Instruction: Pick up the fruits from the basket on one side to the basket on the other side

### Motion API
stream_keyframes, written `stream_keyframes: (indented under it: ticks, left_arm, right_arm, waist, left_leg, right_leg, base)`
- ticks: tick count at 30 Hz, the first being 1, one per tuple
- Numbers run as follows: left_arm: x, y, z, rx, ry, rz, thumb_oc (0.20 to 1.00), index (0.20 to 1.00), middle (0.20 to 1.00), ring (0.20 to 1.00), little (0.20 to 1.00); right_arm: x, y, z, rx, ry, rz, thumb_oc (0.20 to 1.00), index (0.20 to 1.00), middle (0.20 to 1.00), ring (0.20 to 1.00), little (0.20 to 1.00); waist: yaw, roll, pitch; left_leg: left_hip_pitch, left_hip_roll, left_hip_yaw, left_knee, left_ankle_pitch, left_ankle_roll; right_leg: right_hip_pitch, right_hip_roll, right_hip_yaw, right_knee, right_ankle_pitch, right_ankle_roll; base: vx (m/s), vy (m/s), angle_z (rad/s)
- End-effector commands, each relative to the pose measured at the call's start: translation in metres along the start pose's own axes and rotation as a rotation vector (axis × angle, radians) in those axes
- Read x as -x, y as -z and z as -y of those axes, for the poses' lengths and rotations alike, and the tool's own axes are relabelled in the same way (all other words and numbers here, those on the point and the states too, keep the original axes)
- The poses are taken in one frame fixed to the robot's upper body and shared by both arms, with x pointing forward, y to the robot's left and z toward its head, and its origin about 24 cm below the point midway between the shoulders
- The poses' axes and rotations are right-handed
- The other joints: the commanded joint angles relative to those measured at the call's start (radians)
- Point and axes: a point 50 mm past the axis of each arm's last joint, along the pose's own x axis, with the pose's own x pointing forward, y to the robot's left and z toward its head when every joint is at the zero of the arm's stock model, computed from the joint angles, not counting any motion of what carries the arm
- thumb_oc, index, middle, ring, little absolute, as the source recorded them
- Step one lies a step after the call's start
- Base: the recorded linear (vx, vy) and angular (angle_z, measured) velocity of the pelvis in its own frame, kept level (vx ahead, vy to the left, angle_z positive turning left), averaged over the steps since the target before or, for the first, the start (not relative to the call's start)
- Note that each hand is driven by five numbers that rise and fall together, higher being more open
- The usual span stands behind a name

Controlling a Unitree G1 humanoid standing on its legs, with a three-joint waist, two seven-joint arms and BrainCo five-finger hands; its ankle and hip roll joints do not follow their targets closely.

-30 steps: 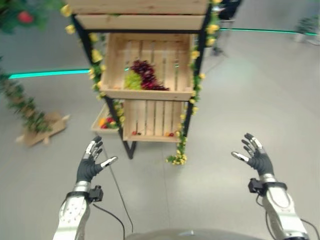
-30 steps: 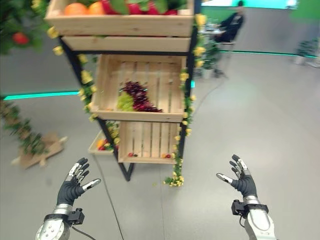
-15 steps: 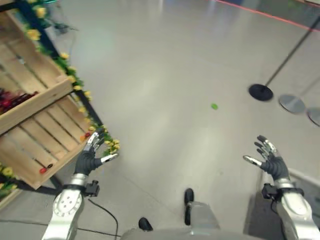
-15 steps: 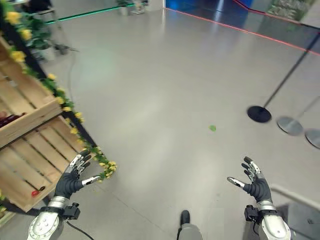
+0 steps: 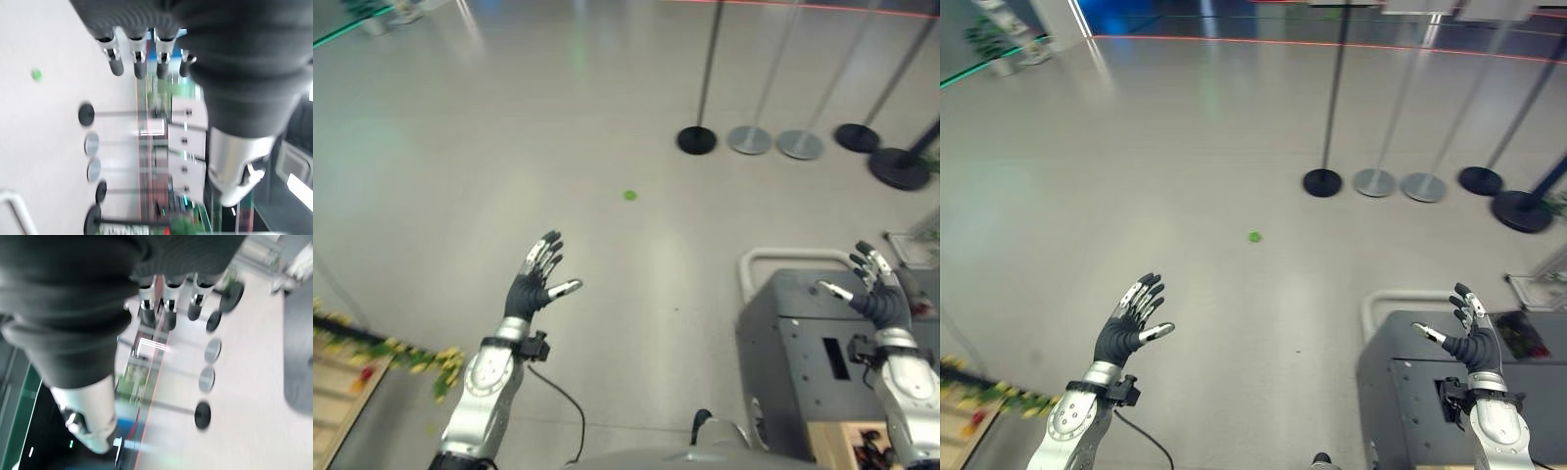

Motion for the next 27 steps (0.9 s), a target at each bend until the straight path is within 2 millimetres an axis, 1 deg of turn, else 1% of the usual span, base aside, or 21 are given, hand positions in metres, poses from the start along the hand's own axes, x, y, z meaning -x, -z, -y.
stream_keyframes:
  ticks: [1, 2, 3, 4, 6, 7, 8, 9, 10, 12, 13, 14, 15, 16, 18, 21, 22, 23, 24, 26, 27]
  left_arm:
    - [-0.011, -0.023, -0.001, -0.014, 0.018, 0.120, 1.000, 1.000, 1.000, 1.000, 1.000]
    - [-0.014, -0.023, 0.001, -0.010, 0.020, 0.123, 1.000, 1.000, 1.000, 1.000, 1.000]
    - [-0.016, -0.025, 0.001, -0.012, 0.019, 0.131, 1.000, 1.000, 1.000, 1.000, 1.000]
    - [-0.018, -0.026, 0.002, -0.012, 0.010, 0.138, 1.000, 1.000, 1.000, 1.000, 1.000]
    - [-0.020, -0.028, 0.006, 0.004, 0.003, 0.151, 1.000, 1.000, 1.000, 1.000, 1.000]
    - [-0.020, -0.028, 0.007, 0.008, 0.001, 0.155, 1.000, 1.000, 1.000, 1.000, 1.000]
    - [-0.021, -0.028, 0.006, 0.008, 0.003, 0.157, 1.000, 1.000, 1.000, 1.000, 1.000]
    - [-0.022, -0.029, 0.008, 0.006, 0.010, 0.158, 1.000, 1.000, 1.000, 1.000, 1.000]
    - [-0.024, -0.030, 0.010, 0.002, 0.019, 0.162, 1.000, 1.000, 1.000, 1.000, 1.000]
    - [-0.024, -0.030, 0.013, -0.020, 0.029, 0.167, 1.000, 1.000, 1.000, 1.000, 1.000]
    - [-0.023, -0.028, 0.013, -0.030, 0.031, 0.157, 1.000, 1.000, 1.000, 1.000, 1.000]
    - [-0.021, -0.028, 0.012, -0.036, 0.029, 0.153, 1.000, 1.000, 1.000, 1.000, 1.000]
    - [-0.019, -0.026, 0.011, -0.039, 0.031, 0.148, 1.000, 1.000, 1.000, 1.000, 1.000]
    - [-0.017, -0.023, 0.011, -0.043, 0.033, 0.132, 1.000, 1.000, 1.000, 1.000, 1.000]
    - [-0.018, -0.023, 0.011, -0.049, 0.041, 0.133, 1.000, 1.000, 1.000, 1.000, 1.000]
    - [-0.021, -0.024, 0.013, -0.081, 0.055, 0.137, 1.000, 1.000, 1.000, 1.000, 1.000]
    - [-0.021, -0.025, 0.013, -0.081, 0.056, 0.137, 1.000, 1.000, 1.000, 1.000, 1.000]
    - [-0.021, -0.025, 0.011, -0.087, 0.053, 0.139, 1.000, 1.000, 1.000, 1.000, 1.000]
    - [-0.022, -0.027, 0.008, -0.116, 0.042, 0.142, 1.000, 1.000, 1.000, 1.000, 1.000]
    - [-0.023, -0.027, 0.005, -0.128, 0.029, 0.143, 1.000, 1.000, 1.000, 1.000, 1.000]
    - [-0.023, -0.027, 0.003, -0.133, 0.021, 0.139, 1.000, 1.000, 1.000, 1.000, 1.000]
  right_arm:
    - [-0.009, -0.035, 0.003, -0.080, 0.051, 0.203, 1.000, 1.000, 1.000, 1.000, 1.000]
    - [-0.009, -0.035, 0.001, -0.090, 0.048, 0.203, 1.000, 1.000, 1.000, 1.000, 1.000]
    - [-0.010, -0.036, -0.001, -0.096, 0.040, 0.207, 1.000, 1.000, 1.000, 1.000, 1.000]
    - [-0.010, -0.035, -0.003, -0.088, 0.034, 0.204, 1.000, 1.000, 1.000, 1.000, 1.000]
    - [-0.011, -0.033, -0.012, -0.097, 0.005, 0.195, 1.000, 1.000, 1.000, 1.000, 1.000]
    - [-0.010, -0.033, -0.014, -0.095, -0.007, 0.192, 1.000, 1.000, 1.000, 1.000, 1.000]
    - [-0.009, -0.031, -0.014, -0.095, -0.009, 0.185, 1.000, 1.000, 1.000, 1.000, 1.000]
    - [-0.006, -0.029, -0.013, -0.096, -0.006, 0.176, 1.000, 1.000, 1.000, 1.000, 1.000]
    - [-0.006, -0.028, -0.014, -0.095, -0.009, 0.173, 1.000, 1.000, 1.000, 1.000, 1.000]
    - [-0.008, -0.026, -0.021, -0.081, -0.037, 0.168, 1.000, 1.000, 1.000, 1.000, 1.000]
    - [-0.009, -0.026, -0.027, -0.072, -0.064, 0.168, 1.000, 1.000, 1.000, 1.000, 1.000]
    - [-0.009, -0.027, -0.029, -0.053, -0.082, 0.171, 1.000, 1.000, 1.000, 1.000, 1.000]
    - [-0.009, -0.027, -0.029, -0.041, -0.096, 0.172, 1.000, 1.000, 1.000, 1.000, 1.000]
    - [-0.009, -0.030, -0.029, -0.039, -0.109, 0.180, 1.000, 1.000, 1.000, 1.000, 1.000]
    - [-0.008, -0.029, -0.028, -0.036, -0.116, 0.178, 1.000, 1.000, 1.000, 1.000, 1.000]
    - [-0.010, -0.026, -0.027, -0.032, -0.095, 0.154, 1.000, 1.000, 1.000, 1.000, 1.000]
    - [-0.010, -0.026, -0.027, -0.033, -0.095, 0.154, 1.000, 1.000, 1.000, 1.000, 1.000]
    - [-0.009, -0.025, -0.028, -0.034, -0.100, 0.151, 1.000, 1.000, 1.000, 1.000, 1.000]
    - [-0.014, -0.027, -0.033, -0.021, -0.109, 0.155, 1.000, 1.000, 1.000, 1.000, 1.000]
    - [-0.017, -0.030, -0.038, -0.024, -0.120, 0.168, 1.000, 1.000, 1.000, 1.000, 1.000]
    - [-0.019, -0.030, -0.039, -0.025, -0.120, 0.167, 1.000, 1.000, 1.000, 1.000, 1.000]
  waist:
    - [0.012, -0.058, 0.038]
    - [0.018, -0.067, 0.043]
    - [0.028, -0.085, 0.053]
    - [0.043, -0.098, 0.058]
    - [0.075, -0.111, 0.063]
    - [0.087, -0.110, 0.065]
    - [0.092, -0.115, 0.063]
    - [0.086, -0.109, 0.062]
    - [0.092, -0.105, 0.065]
    - [0.140, -0.092, 0.078]
    - [0.164, -0.086, 0.084]
    - [0.171, -0.078, 0.085]
    - [0.180, -0.075, 0.082]
    - [0.175, -0.076, 0.072]
    - [0.176, -0.070, 0.063]
    - [0.157, -0.076, 0.045]
    - [0.165, -0.076, 0.042]
    - [0.158, -0.078, 0.040]
    - [0.164, -0.079, 0.033]
    - [0.167, -0.087, 0.029]
    - [0.171, -0.091, 0.029]
  left_leg:
    - [-0.050, 0.030, -0.128, 0.276, -0.071, -0.048]
    - [-0.065, 0.036, -0.188, 0.339, -0.044, -0.041]
    - [-0.100, 0.026, -0.240, 0.404, -0.013, -0.018]
    - [-0.127, -0.015, -0.316, 0.468, -0.015, -0.009]
    - [-0.195, -0.192, -0.452, 0.495, -0.103, 0.028]
    - [-0.228, -0.226, -0.480, 0.462, -0.127, 0.039]
    - [-0.249, -0.221, -0.495, 0.411, -0.125, 0.050]
    - [-0.247, -0.193, -0.519, 0.332, -0.127, 0.052]
    - [-0.256, -0.210, -0.562, 0.254, -0.118, 0.051]
    - [-0.282, -0.345, -0.763, 0.117, -0.052, 0.040]
    - [-0.294, -0.382, -0.875, 0.083, -0.021, 0.025]
    - [-0.304, -0.397, -0.936, 0.053, 0.010, 0.013]
    - [-0.298, -0.392, -0.935, 0.026, 0.023, 0.005]
    - [-0.279, -0.396, -0.931, 0.022, -0.015, 0.024]
    - [-0.250, -0.377, -0.903, -0.016, -0.010, 0.030]
    - [-0.222, -0.372, -0.790, -0.056, -0.031, 0.060]
    - [-0.226, -0.369, -0.783, -0.060, -0.025, 0.059]
    - [-0.215, -0.366, -0.743, -0.070, -0.035, 0.066]
    - [-0.214, -0.368, -0.672, -0.078, -0.059, 0.087]
    - [-0.211, -0.368, -0.620, -0.082, -0.076, 0.096]
    - [-0.208, -0.367, -0.601, -0.078, -0.087, 0.097]
  right_leg:
    - [0.083, 0.047, 0.072, -0.123, 0.015, 0.036]
    - [0.097, 0.070, 0.101, -0.124, 0.005, 0.019]
    - [0.106, 0.083, 0.124, -0.131, 0.019, -0.010]
    - [0.115, 0.093, 0.158, -0.134, 0.017, -0.026]
    - [0.126, 0.113, 0.239, -0.144, 0.025, -0.027]
    - [0.149, 0.126, 0.264, -0.151, 0.022, -0.023]
    - [0.159, 0.130, 0.291, -0.156, 0.024, -0.018]
    - [0.167, 0.139, 0.314, -0.153, 0.015, -0.013]
    - [0.171, 0.144, 0.340, -0.153, 0.015, -0.007]
    - [0.189, 0.189, 0.441, -0.156, 0.022, -0.002]
    - [0.200, 0.218, 0.512, -0.144, 0.012, 0.003]
    - [0.202, 0.235, 0.559, -0.142, 0.010, 0.013]
    - [0.201, 0.238, 0.587, -0.143, 0.009, 0.018]
    - [0.200, 0.228, 0.634, -0.132, -0.008, 0.037]
    - [0.191, 0.223, 0.644, -0.141, 0.000, 0.050]
    - [0.163, 0.158, 0.661, -0.153, 0.012, 0.108]
    - [0.157, 0.159, 0.669, -0.155, 0.018, 0.110]
    - [0.141, 0.141, 0.665, -0.155, 0.026, 0.127]
    - [0.088, 0.101, 0.660, -0.161, 0.053, 0.166]
    - [0.046, 0.079, 0.639, -0.170, 0.087, 0.185]
    - [0.029, 0.064, 0.604, -0.179, 0.108, 0.189]
  base:
    - [0.20, -0.328, -0.76]
    - [0.11, -0.333, -0.67]
    - [0.07, -0.267, -0.83]
    - [0.03, -0.198, -1.12]
    - [0.13, -0.063, -1.18]
    - [0.18, -0.016, -1.23]
    - [0.22, 0.010, -1.14]
    - [0.21, 0.084, -1.26]
    - [0.22, 0.137, -0.80]
    - [0.22, 0.140, -1.19]
    - [0.23, 0.139, -1.85]
    - [0.17, 0.131, -2.38]
    - [0.15, 0.262, -2.67]
    - [0.08, 0.208, -2.33]
    - [0.09, 0.255, -1.90]
    - [0.03, 0.346, -1.10]
    - [0.00, 0.251, -0.71]
    - [-0.03, 0.378, -1.11]
    - [-0.03, 0.467, -1.14]
    - [-0.03, 0.327, -1.76]
    - [-0.02, 0.163, -1.76]
